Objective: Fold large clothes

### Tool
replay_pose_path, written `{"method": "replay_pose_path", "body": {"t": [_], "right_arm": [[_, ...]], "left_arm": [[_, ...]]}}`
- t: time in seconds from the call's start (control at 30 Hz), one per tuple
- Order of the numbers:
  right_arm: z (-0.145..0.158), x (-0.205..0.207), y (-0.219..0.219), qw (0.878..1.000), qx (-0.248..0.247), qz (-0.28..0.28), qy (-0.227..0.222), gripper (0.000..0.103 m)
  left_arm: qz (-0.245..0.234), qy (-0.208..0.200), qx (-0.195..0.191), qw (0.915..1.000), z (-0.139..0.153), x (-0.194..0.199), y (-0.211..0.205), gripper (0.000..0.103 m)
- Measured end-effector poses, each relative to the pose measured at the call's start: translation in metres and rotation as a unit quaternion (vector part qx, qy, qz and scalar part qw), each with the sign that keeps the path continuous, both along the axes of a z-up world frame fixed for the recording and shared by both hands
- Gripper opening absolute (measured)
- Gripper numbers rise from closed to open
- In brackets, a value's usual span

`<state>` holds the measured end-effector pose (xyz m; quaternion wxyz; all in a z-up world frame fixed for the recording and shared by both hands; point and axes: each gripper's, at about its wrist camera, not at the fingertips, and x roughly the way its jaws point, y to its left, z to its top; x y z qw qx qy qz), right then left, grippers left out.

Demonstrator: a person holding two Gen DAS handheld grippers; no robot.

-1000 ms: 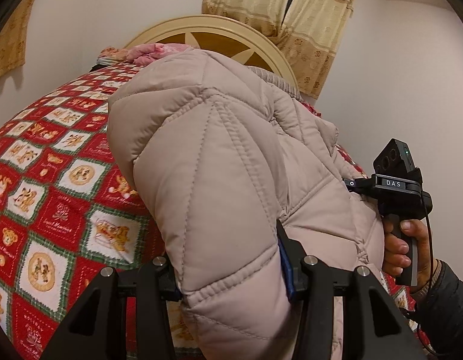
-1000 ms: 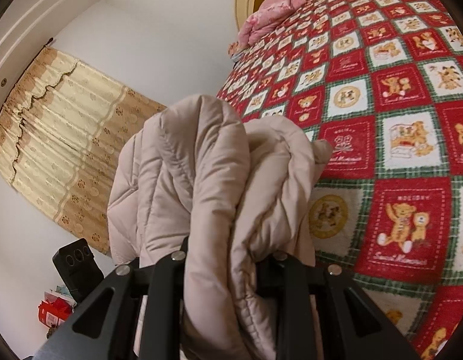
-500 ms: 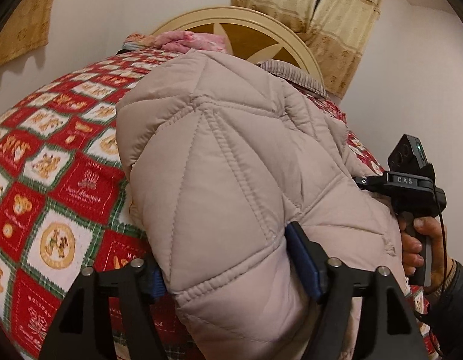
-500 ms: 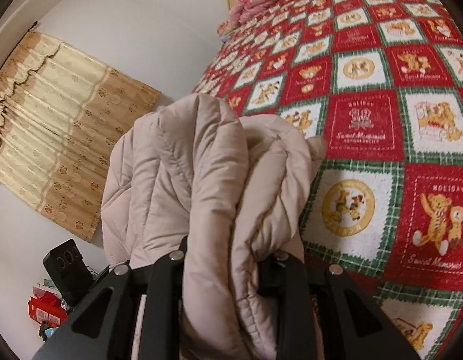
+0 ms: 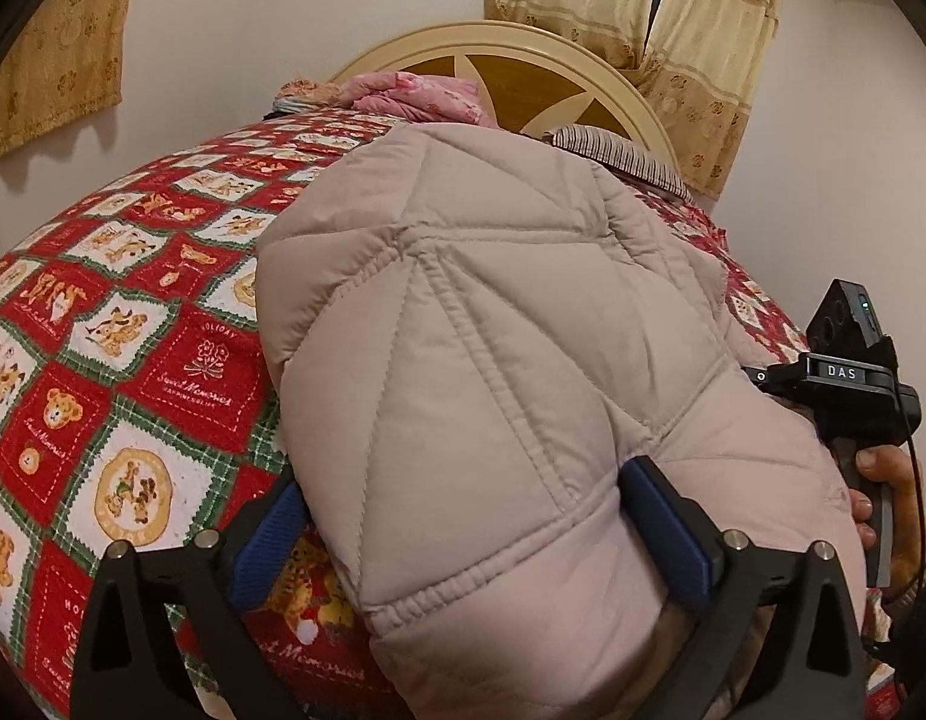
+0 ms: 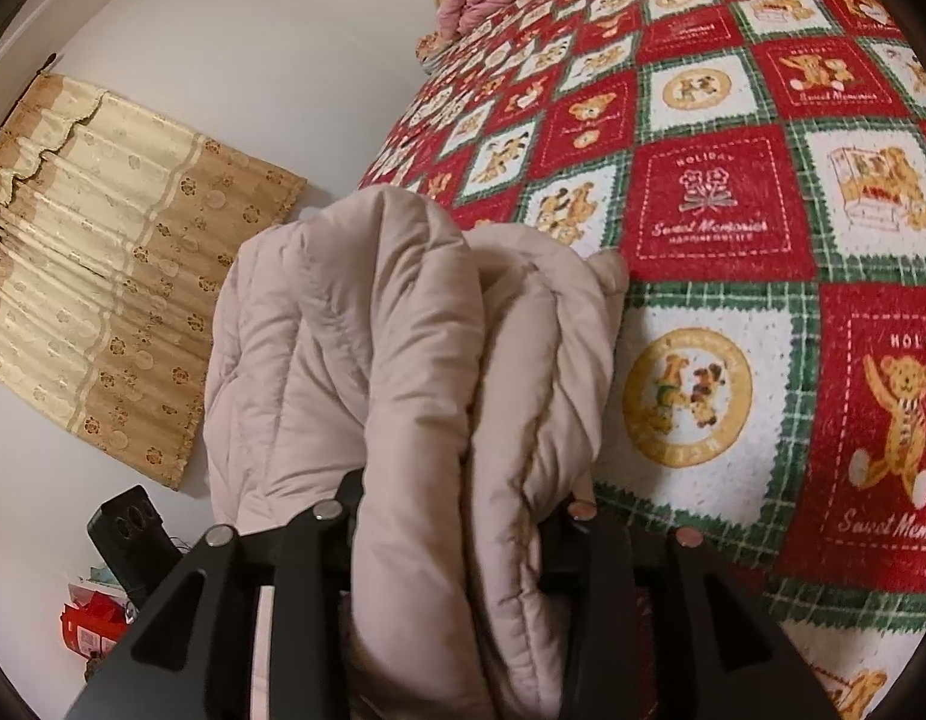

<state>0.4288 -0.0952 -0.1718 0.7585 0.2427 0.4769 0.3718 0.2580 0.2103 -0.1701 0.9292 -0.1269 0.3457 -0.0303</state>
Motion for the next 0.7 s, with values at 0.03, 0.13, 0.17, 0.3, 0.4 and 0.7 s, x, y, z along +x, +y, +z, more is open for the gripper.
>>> {"method": "replay_pose_path", "body": {"t": [0.03, 0.13, 0.17, 0.3, 0.4, 0.7], "right_arm": [[0.001, -0.001, 0.000, 1.000, -0.009, -0.002, -0.006, 0.042], [0.005, -0.005, 0.005, 0.999, -0.033, -0.007, -0.025, 0.046], [0.007, -0.006, 0.006, 0.999, -0.041, -0.009, -0.032, 0.046], [0.013, -0.013, 0.013, 0.994, -0.091, -0.021, -0.065, 0.056], [0.018, -0.017, 0.019, 0.987, -0.131, -0.026, -0.091, 0.058], [0.040, -0.032, 0.026, 0.964, -0.214, -0.059, -0.146, 0.073]], "left_arm": [[0.001, 0.000, -0.001, 1.0000, -0.001, 0.000, 0.000, 0.102], [0.005, -0.001, -0.004, 1.0000, -0.002, 0.000, 0.000, 0.102], [0.007, -0.001, -0.002, 1.0000, -0.002, 0.000, 0.000, 0.102], [0.016, -0.005, 0.031, 0.9994, 0.002, -0.001, -0.008, 0.102], [0.025, -0.006, 0.061, 0.9978, 0.005, -0.001, -0.013, 0.102], [0.048, -0.006, 0.137, 0.9893, 0.025, -0.011, -0.028, 0.102]]}}
